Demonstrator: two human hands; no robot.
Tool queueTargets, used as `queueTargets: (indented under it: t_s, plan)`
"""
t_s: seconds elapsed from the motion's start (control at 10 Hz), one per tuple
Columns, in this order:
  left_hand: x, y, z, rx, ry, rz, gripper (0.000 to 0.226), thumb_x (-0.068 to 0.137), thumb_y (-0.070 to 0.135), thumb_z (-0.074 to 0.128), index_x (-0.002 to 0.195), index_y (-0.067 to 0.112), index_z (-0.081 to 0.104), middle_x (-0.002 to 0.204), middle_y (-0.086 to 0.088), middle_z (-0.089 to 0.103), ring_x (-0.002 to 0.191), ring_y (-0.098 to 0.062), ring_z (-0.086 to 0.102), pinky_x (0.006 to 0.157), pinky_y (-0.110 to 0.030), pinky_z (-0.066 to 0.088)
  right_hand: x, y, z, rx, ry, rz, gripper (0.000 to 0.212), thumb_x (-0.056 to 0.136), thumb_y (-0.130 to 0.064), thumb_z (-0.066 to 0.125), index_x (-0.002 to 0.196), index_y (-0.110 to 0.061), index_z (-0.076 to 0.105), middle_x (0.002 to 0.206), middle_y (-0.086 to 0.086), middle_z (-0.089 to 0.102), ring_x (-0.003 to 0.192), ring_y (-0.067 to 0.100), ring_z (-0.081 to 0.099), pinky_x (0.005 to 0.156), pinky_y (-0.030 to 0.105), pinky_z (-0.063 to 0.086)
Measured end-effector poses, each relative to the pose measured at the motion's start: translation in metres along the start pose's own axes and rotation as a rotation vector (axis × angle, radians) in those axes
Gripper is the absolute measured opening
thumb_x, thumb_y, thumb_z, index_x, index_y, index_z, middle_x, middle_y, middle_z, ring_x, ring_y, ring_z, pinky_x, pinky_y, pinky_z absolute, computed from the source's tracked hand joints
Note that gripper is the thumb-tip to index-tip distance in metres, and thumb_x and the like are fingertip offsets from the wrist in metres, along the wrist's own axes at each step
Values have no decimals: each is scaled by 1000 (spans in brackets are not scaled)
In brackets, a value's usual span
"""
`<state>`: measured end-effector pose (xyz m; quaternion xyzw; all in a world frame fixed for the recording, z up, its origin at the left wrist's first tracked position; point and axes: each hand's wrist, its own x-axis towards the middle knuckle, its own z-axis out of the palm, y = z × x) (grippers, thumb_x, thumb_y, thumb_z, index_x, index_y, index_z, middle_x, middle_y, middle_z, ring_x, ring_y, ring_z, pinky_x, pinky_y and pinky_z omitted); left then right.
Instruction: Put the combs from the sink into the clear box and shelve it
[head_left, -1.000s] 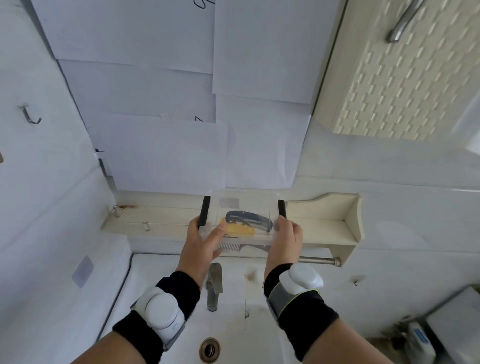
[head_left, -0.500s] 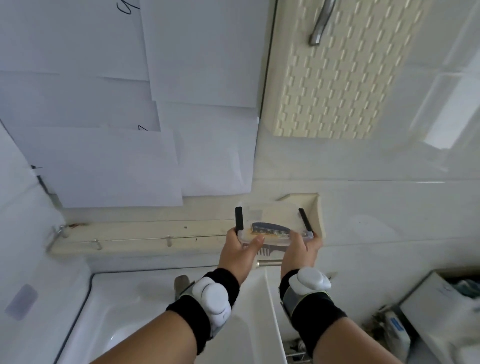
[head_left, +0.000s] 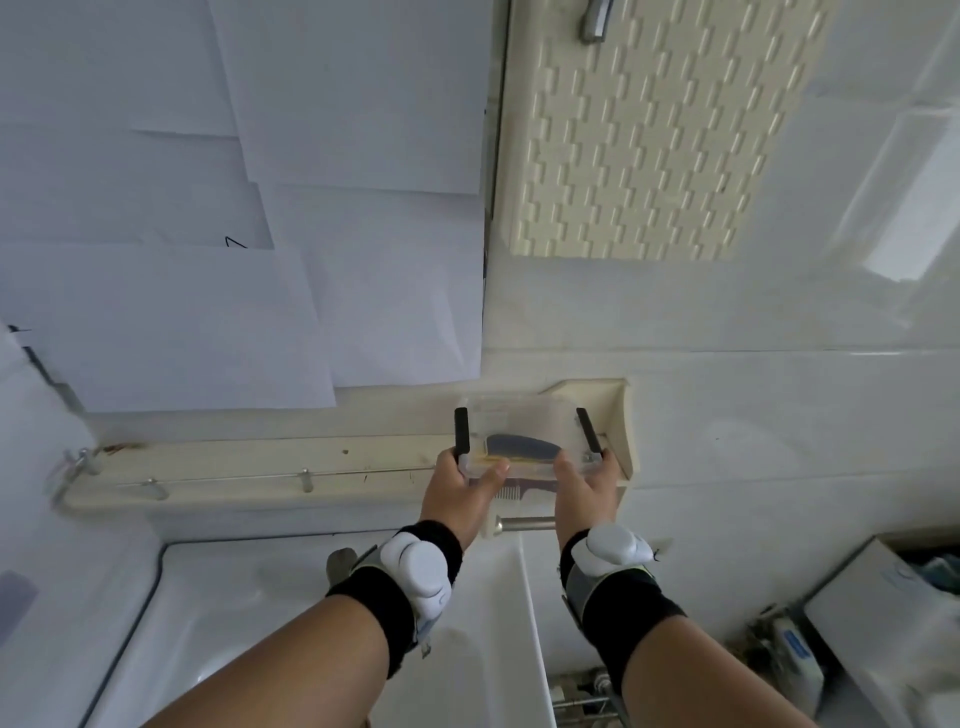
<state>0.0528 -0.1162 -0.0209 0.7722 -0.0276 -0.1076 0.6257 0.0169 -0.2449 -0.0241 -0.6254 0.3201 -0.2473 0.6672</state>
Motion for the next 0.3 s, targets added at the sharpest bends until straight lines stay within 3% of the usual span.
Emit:
queueTargets:
  t_s: [0.1, 0.2, 0.3]
  plan:
    - [-5, 3, -2, -47, -6, -24, 54, 92, 37, 67, 132, 8, 47, 103, 8, 57, 100, -16, 53, 86, -26, 37, -4, -4, -4, -26, 4, -17, 78, 97, -30, 57, 156, -13, 10, 161, 8, 23, 148, 25, 23, 118, 38, 21]
    - [-7, 7, -9, -46, 36, -1, 67, 91, 45, 62, 137, -1, 45, 122, -17, 58, 110, -30, 55, 91, -36, 43, -9, -11, -3, -98, 56, -102, 77, 95, -37, 54, 155, -12, 12, 160, 8, 22, 147, 26, 23, 119, 41, 22]
    - [-15, 24, -29, -69, 104, 24, 60, 96, 37, 55, 141, -1, 43, 135, -19, 54, 123, -34, 52, 99, -38, 41, -24, -25, 5, -195, 174, -253, 73, 93, -33, 54, 151, -4, 20, 157, 14, 25, 145, 31, 23, 118, 45, 25]
